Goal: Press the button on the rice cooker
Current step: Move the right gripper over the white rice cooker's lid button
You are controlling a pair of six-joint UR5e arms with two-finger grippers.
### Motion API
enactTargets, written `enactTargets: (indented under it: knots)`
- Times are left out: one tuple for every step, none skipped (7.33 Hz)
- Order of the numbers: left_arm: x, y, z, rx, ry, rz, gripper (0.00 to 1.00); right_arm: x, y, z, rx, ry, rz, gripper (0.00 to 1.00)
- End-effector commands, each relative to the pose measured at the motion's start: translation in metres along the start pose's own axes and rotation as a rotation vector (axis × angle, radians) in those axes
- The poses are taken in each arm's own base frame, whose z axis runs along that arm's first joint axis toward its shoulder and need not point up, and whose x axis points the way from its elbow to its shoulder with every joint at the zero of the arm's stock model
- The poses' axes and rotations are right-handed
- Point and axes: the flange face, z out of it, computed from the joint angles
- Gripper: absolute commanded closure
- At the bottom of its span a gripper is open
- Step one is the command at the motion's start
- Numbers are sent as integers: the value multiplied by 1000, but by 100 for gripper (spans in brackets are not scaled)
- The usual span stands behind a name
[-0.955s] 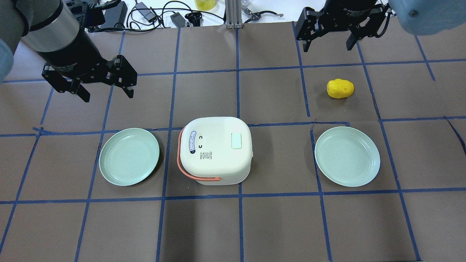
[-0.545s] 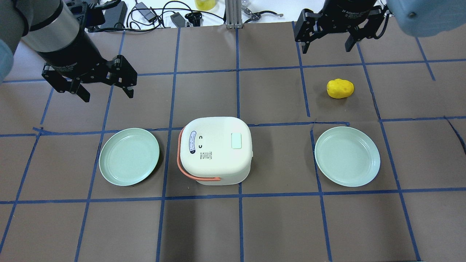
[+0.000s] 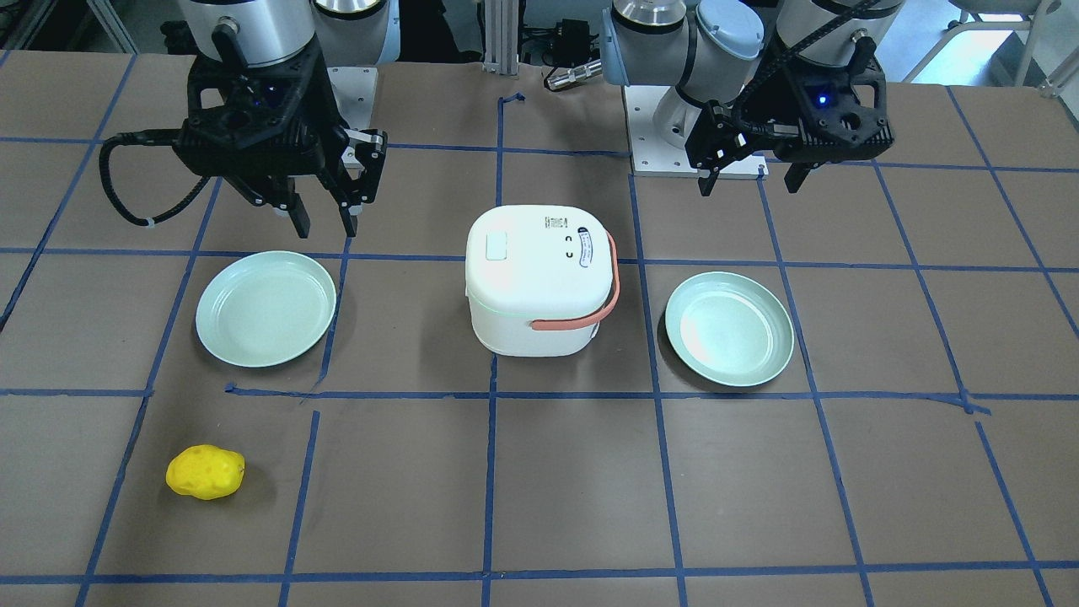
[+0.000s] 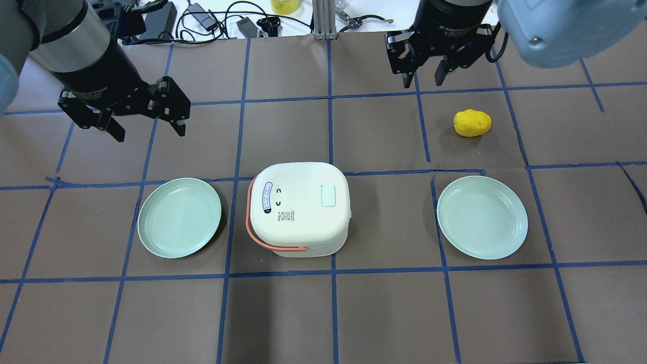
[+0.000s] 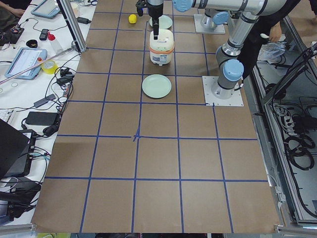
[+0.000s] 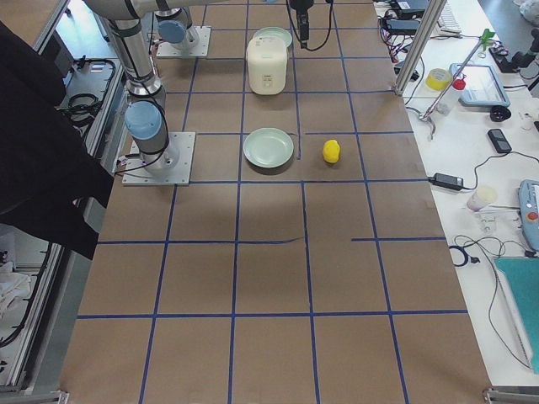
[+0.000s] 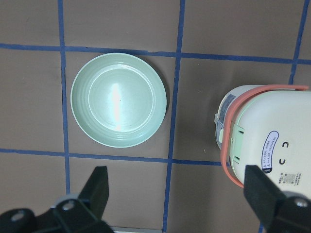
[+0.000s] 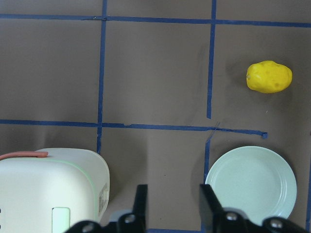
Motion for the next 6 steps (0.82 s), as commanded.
enactTargets:
  knots:
    - [0, 0, 0, 0, 0, -1, 0, -32, 11, 8, -17, -2, 28, 100]
    - [0, 0, 0, 0, 0, -1, 0, -35, 13, 11, -26, -5, 39, 100]
    - [0, 0, 0, 0, 0, -1, 0, -40, 16, 17, -36, -4, 41, 100]
    - [0, 0, 0, 0, 0, 0, 0, -57, 29, 32, -64, -1, 68, 100]
    - [0, 0, 0, 0, 0, 0, 0, -76, 42, 45, -70, 0, 31, 100]
    - [0, 0, 0, 0, 0, -1, 0, -92, 48, 67, -91, 5, 12, 100]
